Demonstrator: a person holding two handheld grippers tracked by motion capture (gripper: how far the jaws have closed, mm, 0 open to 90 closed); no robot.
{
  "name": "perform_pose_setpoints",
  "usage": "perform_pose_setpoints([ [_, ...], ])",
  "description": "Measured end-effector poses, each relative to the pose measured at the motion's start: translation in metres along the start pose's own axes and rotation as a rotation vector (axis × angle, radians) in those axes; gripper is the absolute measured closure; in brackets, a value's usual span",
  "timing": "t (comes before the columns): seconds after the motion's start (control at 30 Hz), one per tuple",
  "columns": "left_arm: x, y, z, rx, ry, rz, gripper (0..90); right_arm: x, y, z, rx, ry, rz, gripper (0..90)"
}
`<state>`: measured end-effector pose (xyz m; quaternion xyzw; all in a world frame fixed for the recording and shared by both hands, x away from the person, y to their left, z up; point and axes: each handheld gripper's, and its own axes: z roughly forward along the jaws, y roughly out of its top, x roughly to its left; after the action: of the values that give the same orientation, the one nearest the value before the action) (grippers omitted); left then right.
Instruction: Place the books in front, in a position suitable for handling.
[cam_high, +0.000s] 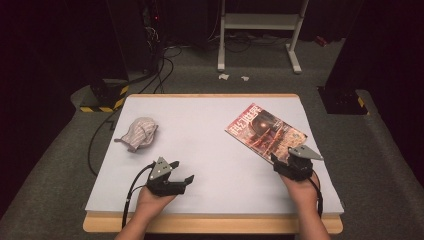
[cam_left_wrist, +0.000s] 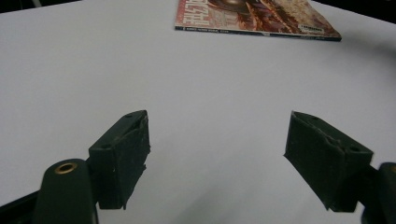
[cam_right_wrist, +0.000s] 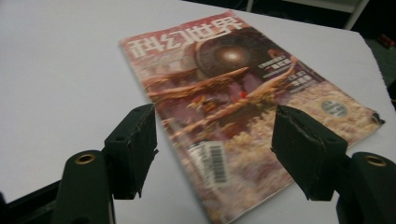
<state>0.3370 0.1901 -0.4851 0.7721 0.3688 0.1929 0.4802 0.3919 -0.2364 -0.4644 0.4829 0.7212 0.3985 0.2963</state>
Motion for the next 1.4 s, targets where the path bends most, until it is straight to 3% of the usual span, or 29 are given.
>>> perform_pose_setpoints([
  [0.07,0.000,0.000,0.000,-0.003,0.003,-0.002,22.4,-0.003,0.002,0.002,-0.001,-0.009,0.004,30.8],
  [0.3,0.000,0.000,0.002,0.008,-0.004,-0.015,23.5,-0.036,0.024,0.027,0.016,-0.070,0.029,30.4],
  [0.67,-0.002,0.000,0.003,0.002,-0.001,-0.004,23.6,-0.060,0.037,0.061,0.083,-0.114,0.031,30.3],
  [0.73,-0.002,0.000,0.002,-0.002,0.001,-0.005,23.6,-0.065,0.036,0.068,0.087,-0.123,0.037,30.2],
  [0.87,-0.002,0.000,0.003,0.001,0.004,0.000,23.6,-0.078,0.036,0.087,0.145,-0.130,0.038,29.5],
  [1.07,-0.004,-0.001,0.006,0.010,0.001,0.005,23.5,-0.093,0.028,0.098,0.172,-0.119,0.072,27.6],
  [1.2,-0.004,-0.001,0.007,0.012,0.001,0.005,23.2,-0.106,0.020,0.107,0.180,-0.106,0.127,24.2],
  [1.4,-0.006,-0.002,0.009,0.017,-0.006,0.006,23.0,-0.112,0.016,0.114,0.189,-0.090,0.151,23.6],
])
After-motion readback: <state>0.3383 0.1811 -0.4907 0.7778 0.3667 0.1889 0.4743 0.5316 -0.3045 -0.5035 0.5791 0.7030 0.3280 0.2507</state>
